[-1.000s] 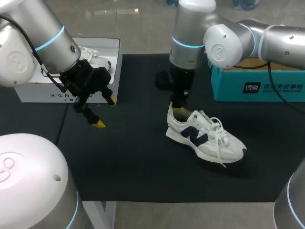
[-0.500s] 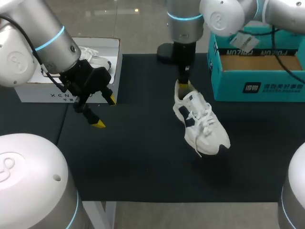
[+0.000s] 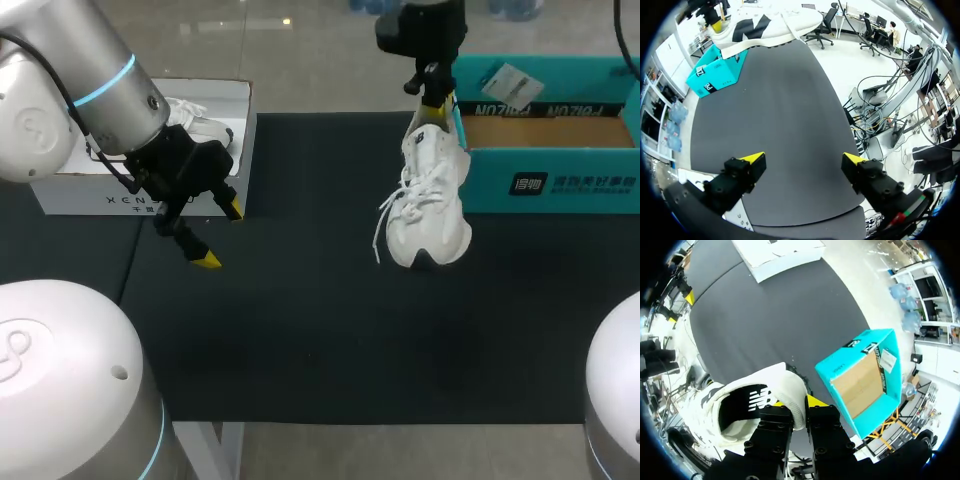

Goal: Take the shoe out of the shoebox, open the shoe tongue, remove and reinsert the insole, then place the shoe into the shoebox

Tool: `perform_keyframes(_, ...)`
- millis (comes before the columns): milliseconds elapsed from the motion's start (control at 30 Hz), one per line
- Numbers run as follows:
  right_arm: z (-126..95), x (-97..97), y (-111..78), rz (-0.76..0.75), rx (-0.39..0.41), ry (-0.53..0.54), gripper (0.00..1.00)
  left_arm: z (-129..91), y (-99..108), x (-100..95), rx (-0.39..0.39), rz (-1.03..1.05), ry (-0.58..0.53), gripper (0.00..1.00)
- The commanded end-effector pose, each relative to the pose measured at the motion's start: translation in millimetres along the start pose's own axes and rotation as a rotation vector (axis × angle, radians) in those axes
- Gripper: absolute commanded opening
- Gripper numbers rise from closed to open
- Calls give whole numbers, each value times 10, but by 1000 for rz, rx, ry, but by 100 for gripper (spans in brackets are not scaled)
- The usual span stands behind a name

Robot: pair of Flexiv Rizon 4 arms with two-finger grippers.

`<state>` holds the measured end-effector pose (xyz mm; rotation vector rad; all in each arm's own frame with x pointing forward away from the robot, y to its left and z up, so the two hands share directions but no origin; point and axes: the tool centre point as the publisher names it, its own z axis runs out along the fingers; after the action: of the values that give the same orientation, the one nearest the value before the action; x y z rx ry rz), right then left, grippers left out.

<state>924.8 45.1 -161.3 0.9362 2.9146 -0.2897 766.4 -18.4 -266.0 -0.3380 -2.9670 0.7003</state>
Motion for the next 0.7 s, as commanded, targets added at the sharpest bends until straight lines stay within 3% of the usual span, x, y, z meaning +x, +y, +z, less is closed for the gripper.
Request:
perform_keyframes(33, -151, -9, 1, 0, 6, 1, 0, 0, 0, -2, -2, 1, 1, 100)
perform_keyframes(567, -151, -9, 1, 0, 6, 1, 0, 0, 0, -2, -2, 1, 1, 100)
perform_keyframes(633, -117, -166, -167, 134, 53, 12, 0, 0, 0, -2, -2, 1, 1, 100)
perform_keyframes(700, -105, -278, -329, 234, 45, 20, 0, 0, 0, -2, -2, 1, 1, 100)
